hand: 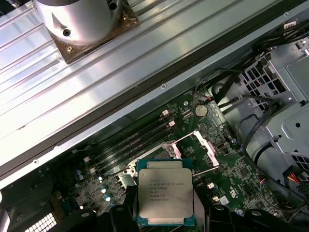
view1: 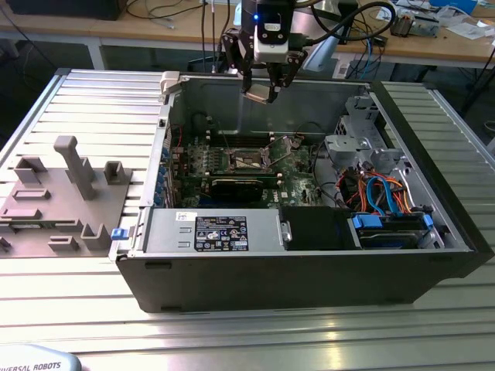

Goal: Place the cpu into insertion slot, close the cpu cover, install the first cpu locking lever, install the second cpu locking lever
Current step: 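Place the cpu into insertion slot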

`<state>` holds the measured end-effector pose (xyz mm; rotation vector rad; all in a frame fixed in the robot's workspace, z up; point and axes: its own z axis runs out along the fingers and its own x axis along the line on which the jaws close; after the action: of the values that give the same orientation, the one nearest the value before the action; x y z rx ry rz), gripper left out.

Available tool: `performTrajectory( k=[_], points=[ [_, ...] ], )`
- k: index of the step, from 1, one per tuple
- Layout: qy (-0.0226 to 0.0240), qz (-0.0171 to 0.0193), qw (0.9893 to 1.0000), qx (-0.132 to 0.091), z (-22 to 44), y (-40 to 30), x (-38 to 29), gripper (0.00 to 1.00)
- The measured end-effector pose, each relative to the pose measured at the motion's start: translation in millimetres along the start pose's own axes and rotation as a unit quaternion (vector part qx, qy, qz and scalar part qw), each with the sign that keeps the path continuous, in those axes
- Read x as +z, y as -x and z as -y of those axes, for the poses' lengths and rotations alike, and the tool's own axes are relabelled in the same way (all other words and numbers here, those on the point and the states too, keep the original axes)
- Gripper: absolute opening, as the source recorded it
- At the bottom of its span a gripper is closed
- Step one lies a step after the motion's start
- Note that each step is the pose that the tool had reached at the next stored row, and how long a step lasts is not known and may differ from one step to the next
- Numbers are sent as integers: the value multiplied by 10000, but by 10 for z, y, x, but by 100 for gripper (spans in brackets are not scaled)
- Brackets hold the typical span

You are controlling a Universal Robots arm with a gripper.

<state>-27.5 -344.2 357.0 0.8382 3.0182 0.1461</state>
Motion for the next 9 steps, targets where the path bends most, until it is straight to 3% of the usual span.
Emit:
performTrajectory(
  k=[9],
  points=[
    [0,2,10000,20,0,0,0,54]
  ],
)
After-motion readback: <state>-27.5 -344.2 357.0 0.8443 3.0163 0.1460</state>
